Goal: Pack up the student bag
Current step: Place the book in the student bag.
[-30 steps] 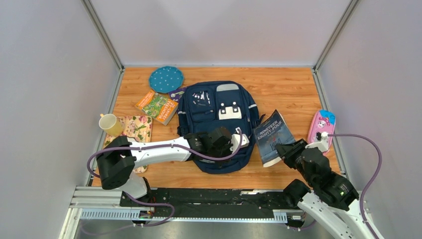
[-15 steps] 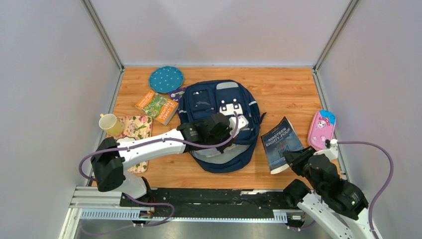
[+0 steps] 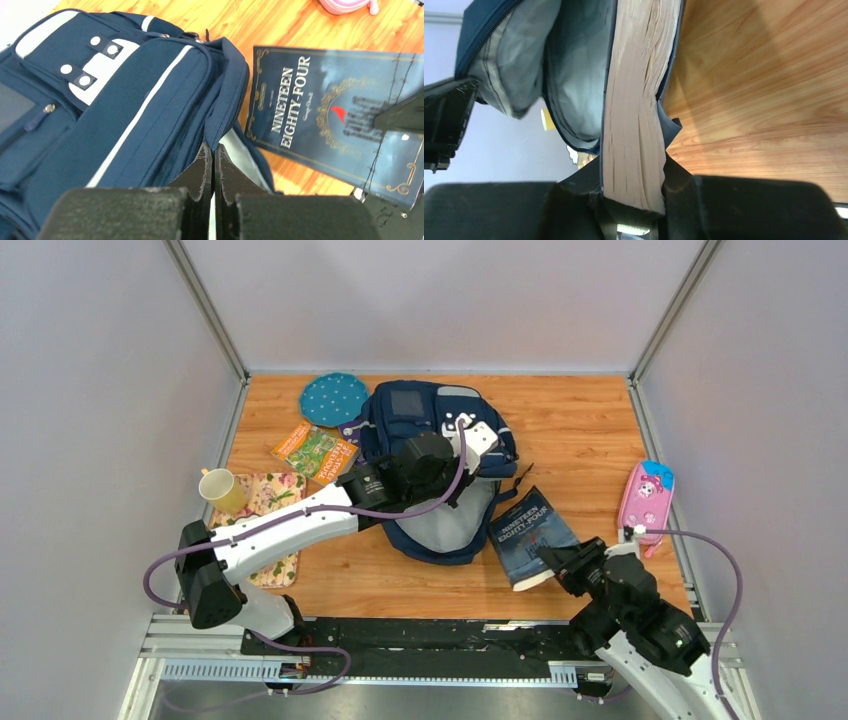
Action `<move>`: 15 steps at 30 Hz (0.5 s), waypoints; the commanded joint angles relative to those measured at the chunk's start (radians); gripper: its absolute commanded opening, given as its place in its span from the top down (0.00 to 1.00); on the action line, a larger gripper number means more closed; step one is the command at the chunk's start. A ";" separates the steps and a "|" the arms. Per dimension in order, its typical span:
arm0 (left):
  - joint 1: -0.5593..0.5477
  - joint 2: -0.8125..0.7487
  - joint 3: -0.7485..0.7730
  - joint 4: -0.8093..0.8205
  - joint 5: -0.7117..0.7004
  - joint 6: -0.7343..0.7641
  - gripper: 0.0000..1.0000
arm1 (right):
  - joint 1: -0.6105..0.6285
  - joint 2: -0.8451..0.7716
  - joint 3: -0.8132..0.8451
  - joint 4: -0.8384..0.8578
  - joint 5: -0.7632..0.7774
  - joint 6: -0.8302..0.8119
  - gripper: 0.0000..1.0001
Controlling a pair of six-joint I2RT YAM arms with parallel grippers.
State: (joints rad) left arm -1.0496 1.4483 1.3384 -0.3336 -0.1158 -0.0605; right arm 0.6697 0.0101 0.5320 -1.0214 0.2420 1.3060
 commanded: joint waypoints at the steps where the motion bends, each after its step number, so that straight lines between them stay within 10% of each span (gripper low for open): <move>1: -0.006 -0.040 0.021 0.131 0.002 -0.002 1.00 | 0.007 0.008 0.041 0.338 -0.160 0.058 1.00; 15: -0.006 0.023 0.053 0.179 0.051 -0.056 1.00 | 0.005 -0.048 0.272 0.054 0.062 -0.037 1.00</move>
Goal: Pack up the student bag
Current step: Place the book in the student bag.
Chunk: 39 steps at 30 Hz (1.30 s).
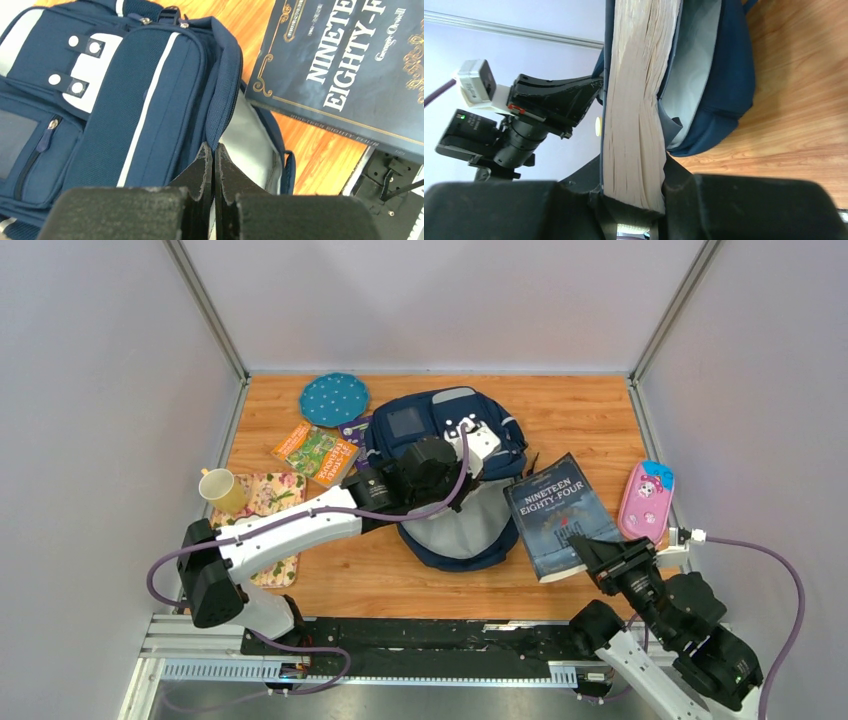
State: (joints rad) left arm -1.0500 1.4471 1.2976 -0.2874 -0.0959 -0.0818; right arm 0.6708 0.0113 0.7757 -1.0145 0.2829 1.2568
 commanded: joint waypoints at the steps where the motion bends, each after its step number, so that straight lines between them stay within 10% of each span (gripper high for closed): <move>1: -0.005 0.041 0.101 0.125 0.036 -0.044 1.00 | 0.004 -0.057 0.025 0.053 0.019 0.012 1.00; 15: -0.005 0.038 0.083 0.166 0.055 -0.128 1.00 | 0.004 -0.040 -0.206 0.460 -0.218 0.144 1.00; 24: -0.005 0.009 0.061 0.215 0.055 -0.142 1.00 | 0.006 -0.033 -0.329 0.434 -0.243 0.243 1.00; 39: -0.005 -0.033 0.066 0.252 0.215 -0.110 1.00 | 0.006 0.251 -0.523 1.123 -0.211 0.294 1.00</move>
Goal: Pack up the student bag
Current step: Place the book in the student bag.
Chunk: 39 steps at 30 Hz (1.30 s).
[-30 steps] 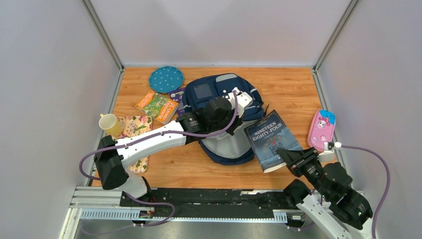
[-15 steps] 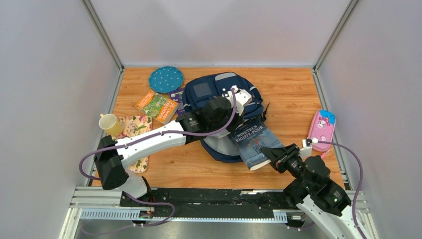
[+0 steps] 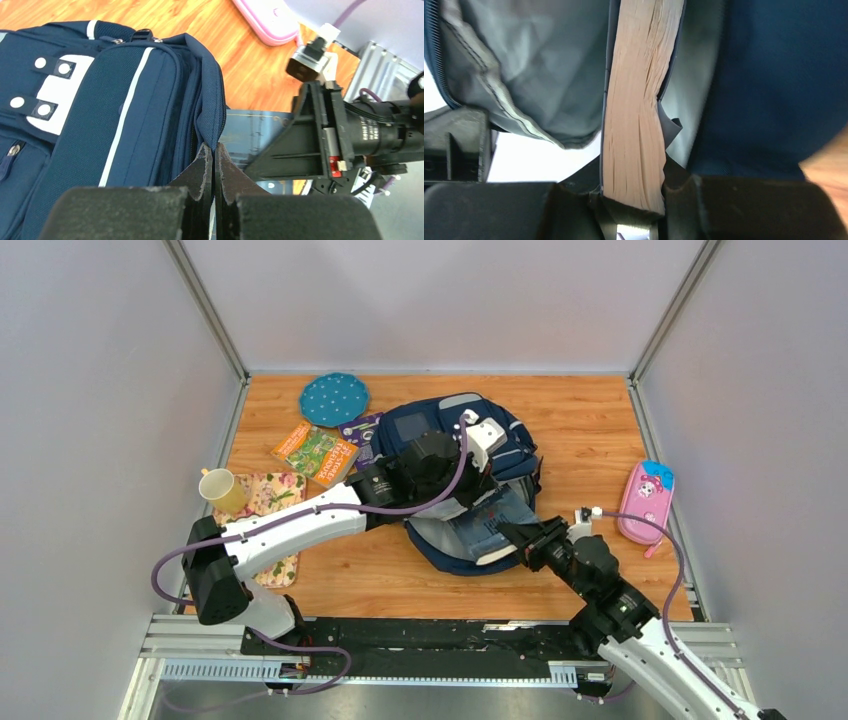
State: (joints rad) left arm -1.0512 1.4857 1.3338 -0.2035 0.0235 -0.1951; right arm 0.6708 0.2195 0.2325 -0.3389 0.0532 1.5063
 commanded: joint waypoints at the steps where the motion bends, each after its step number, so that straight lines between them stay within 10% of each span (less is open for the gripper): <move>1: -0.004 -0.070 0.030 0.171 0.107 -0.001 1.00 | 0.004 0.093 0.011 0.499 0.013 0.051 1.00; 30: 0.010 -0.073 -0.005 0.349 0.382 -0.017 1.00 | -0.002 0.989 0.222 1.039 0.263 -0.133 0.94; 39: 0.092 -0.143 -0.160 0.457 0.372 -0.089 1.00 | -0.002 0.870 0.179 0.726 0.297 -0.151 0.24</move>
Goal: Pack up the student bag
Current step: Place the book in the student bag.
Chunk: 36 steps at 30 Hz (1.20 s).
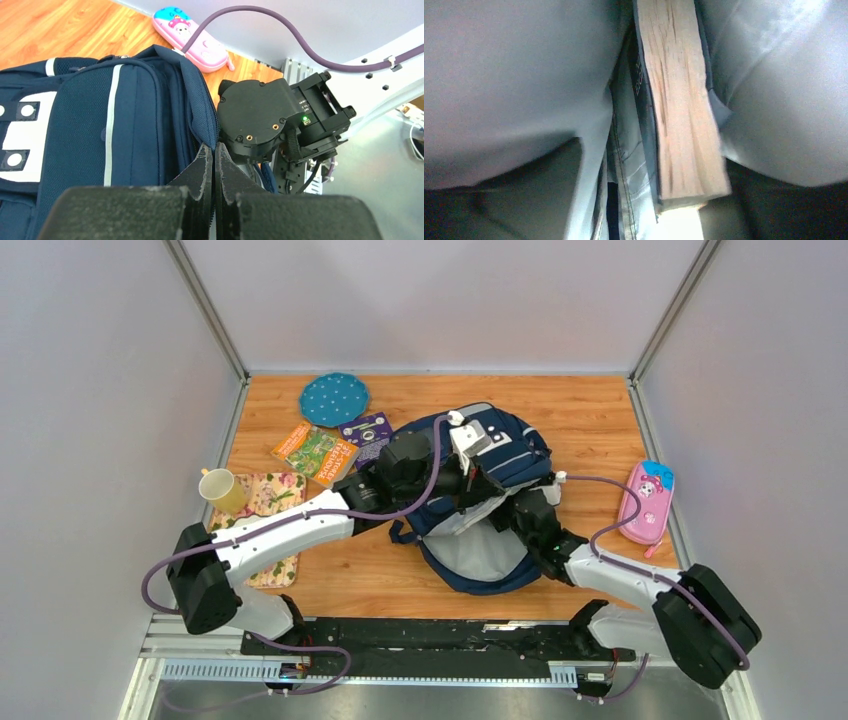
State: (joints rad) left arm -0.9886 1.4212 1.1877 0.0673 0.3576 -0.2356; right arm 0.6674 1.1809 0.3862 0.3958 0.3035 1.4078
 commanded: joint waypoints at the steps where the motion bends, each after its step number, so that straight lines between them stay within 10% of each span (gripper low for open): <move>1: 0.034 -0.079 -0.025 0.187 0.040 -0.051 1.00 | -0.006 -0.111 0.022 -0.020 0.022 -0.069 0.10; 11: 0.071 -0.080 -0.085 0.224 0.003 -0.088 1.00 | -0.008 -0.291 0.062 -0.383 -0.132 -0.095 0.10; 16: 0.074 -0.093 -0.106 0.252 0.010 -0.111 1.00 | -0.011 -0.331 0.014 -0.344 -0.084 -0.073 0.74; 21: 0.077 -0.090 -0.102 0.255 0.029 -0.120 1.00 | -0.015 -0.189 0.087 -0.307 -0.102 -0.086 1.00; 27: 0.103 -0.087 -0.120 0.276 0.043 -0.152 1.00 | -0.025 -0.067 0.120 -0.291 -0.138 -0.104 0.96; 32: 0.130 -0.090 -0.143 0.264 0.043 -0.172 1.00 | -0.026 -0.298 0.072 -0.504 -0.129 -0.182 0.41; 36: 0.149 -0.082 -0.175 0.295 0.046 -0.198 1.00 | -0.026 -0.590 0.046 -0.727 -0.135 -0.234 0.23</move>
State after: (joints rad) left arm -0.8696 1.3800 1.0267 0.2348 0.4145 -0.4023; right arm 0.6426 0.8028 0.4366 -0.1482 0.1654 1.2514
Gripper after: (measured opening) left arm 0.011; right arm 0.731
